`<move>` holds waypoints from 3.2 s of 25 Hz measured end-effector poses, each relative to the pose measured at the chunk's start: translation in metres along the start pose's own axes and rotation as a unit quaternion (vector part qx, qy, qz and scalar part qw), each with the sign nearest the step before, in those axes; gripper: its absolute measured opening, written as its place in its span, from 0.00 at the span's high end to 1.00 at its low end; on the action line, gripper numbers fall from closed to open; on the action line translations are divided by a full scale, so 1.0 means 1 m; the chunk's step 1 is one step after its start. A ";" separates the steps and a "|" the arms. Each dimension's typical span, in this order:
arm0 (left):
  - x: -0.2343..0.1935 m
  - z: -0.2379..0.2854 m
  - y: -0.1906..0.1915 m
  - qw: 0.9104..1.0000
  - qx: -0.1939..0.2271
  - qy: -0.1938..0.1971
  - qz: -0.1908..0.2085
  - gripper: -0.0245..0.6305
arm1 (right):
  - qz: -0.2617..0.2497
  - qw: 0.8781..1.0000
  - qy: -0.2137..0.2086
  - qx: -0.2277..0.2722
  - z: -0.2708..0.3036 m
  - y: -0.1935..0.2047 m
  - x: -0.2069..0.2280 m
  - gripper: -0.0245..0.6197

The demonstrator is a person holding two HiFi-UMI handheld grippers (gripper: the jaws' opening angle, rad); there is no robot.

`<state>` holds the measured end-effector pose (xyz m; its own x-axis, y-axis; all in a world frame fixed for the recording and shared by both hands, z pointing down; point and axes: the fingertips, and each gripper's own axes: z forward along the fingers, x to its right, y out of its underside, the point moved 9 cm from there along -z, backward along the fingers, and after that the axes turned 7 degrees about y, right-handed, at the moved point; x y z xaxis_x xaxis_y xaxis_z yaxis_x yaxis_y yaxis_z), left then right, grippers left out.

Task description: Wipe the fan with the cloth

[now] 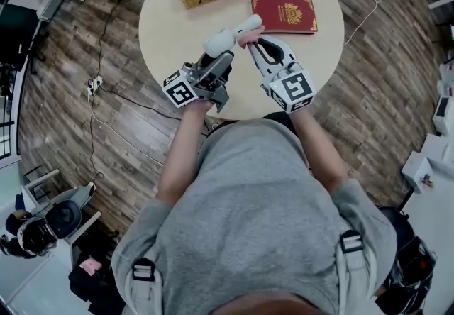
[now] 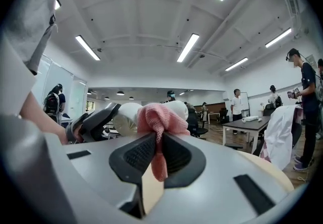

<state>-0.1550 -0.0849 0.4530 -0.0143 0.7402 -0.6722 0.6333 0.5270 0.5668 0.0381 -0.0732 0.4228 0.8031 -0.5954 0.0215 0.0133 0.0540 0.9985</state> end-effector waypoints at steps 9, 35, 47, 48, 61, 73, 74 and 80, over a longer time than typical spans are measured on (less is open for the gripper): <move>0.001 -0.003 -0.006 1.000 0.010 0.003 0.003 0.41 | -0.010 1.000 -0.021 -0.011 -0.002 0.008 -0.014 0.90; 0.001 -0.021 -0.018 0.999 0.035 -0.010 0.023 0.41 | -0.008 0.999 0.025 -0.021 -0.027 0.021 0.015 0.90; 0.000 -0.032 -0.019 0.998 0.023 -0.036 0.044 0.41 | -0.006 0.999 0.026 -0.031 -0.032 0.026 0.020 0.90; 0.000 -0.033 -0.018 0.998 0.021 -0.040 0.046 0.41 | -0.006 0.999 0.024 -0.030 -0.032 0.026 0.019 0.90; 0.008 -0.029 -0.015 0.973 -0.110 -0.131 0.158 0.41 | -0.006 0.999 -0.024 -0.038 -0.030 0.026 0.003 0.90; 0.013 -0.022 0.005 0.923 -0.237 -0.176 0.246 0.41 | -0.020 0.997 -0.025 -0.063 -0.034 0.041 0.004 0.90; 0.014 -0.022 0.006 0.918 -0.247 -0.180 0.252 0.41 | -0.020 0.997 -0.024 -0.065 -0.034 0.042 0.004 0.90; 0.015 -0.023 0.013 0.902 -0.275 -0.187 0.275 0.41 | -0.014 0.997 -0.020 -0.077 -0.038 0.049 0.005 0.90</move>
<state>-0.1644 -0.0571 0.4612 0.5122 0.8143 -0.2730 -0.0163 0.3270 0.9449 0.0657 -0.0433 0.4700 0.7762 -0.6305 -0.0018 0.1299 0.1570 0.9790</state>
